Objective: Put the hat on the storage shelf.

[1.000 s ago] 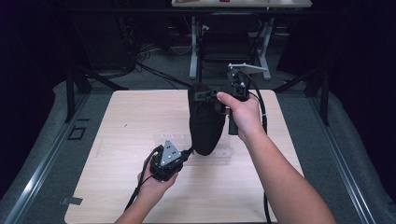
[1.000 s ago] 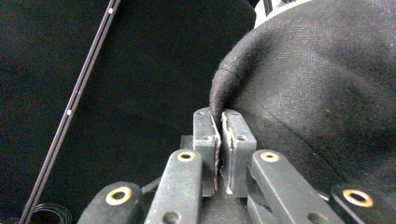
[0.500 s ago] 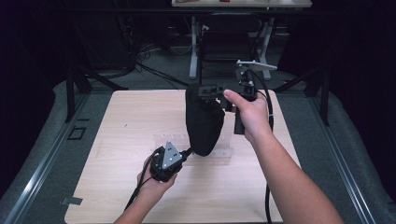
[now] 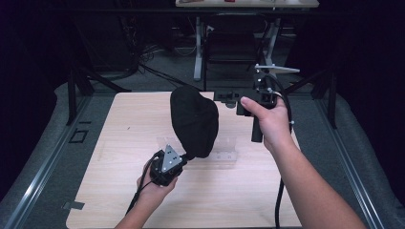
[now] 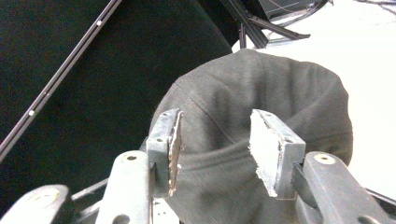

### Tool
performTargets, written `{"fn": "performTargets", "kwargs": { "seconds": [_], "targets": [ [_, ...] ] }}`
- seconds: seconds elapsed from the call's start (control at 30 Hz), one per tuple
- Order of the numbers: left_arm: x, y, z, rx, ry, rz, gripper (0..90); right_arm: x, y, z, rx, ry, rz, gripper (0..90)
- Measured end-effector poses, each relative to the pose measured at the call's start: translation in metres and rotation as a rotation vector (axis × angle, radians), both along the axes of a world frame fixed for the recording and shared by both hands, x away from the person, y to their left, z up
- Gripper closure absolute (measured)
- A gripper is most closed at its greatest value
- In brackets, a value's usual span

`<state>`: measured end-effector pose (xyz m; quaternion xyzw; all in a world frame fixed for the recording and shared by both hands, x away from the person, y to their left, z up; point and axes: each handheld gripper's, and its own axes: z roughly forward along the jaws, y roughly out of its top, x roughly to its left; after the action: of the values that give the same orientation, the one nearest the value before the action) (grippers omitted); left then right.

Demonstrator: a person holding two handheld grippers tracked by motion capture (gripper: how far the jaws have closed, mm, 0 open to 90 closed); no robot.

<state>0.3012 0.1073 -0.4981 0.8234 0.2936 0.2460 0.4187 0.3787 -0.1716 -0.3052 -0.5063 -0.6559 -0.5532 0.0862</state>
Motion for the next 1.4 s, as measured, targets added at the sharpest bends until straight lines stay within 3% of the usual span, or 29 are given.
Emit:
{"fn": "performTargets", "kwargs": {
  "seconds": [0.17, 0.47, 0.73, 1.2, 1.3, 1.4],
  "targets": [
    [0.001, 0.005, -0.004, 0.001, 0.002, 0.011, 85.3, -0.004, -0.004, 0.001, -0.009, -0.008, -0.003, 51.1],
    [0.005, 0.013, -0.021, -0.012, 0.058, 0.045, 84.2, -0.014, -0.012, -0.001, -0.06, -0.051, -0.031, 49.8],
    [0.004, 0.016, -0.026, -0.02, 0.063, 0.048, 84.2, -0.017, -0.017, -0.005, -0.065, -0.05, -0.04, 49.3],
    [0.002, 0.024, -0.036, -0.118, 0.098, 0.062, 82.9, -0.024, -0.032, -0.008, -0.106, -0.065, -0.084, 48.7],
    [0.001, 0.025, -0.036, -0.108, 0.098, 0.066, 79.9, -0.027, -0.036, -0.009, -0.113, -0.066, -0.097, 48.7],
    [0.0, 0.029, -0.036, -0.133, 0.11, 0.073, 73.0, -0.03, -0.04, -0.011, -0.133, -0.074, -0.116, 48.5]
  ]
}}
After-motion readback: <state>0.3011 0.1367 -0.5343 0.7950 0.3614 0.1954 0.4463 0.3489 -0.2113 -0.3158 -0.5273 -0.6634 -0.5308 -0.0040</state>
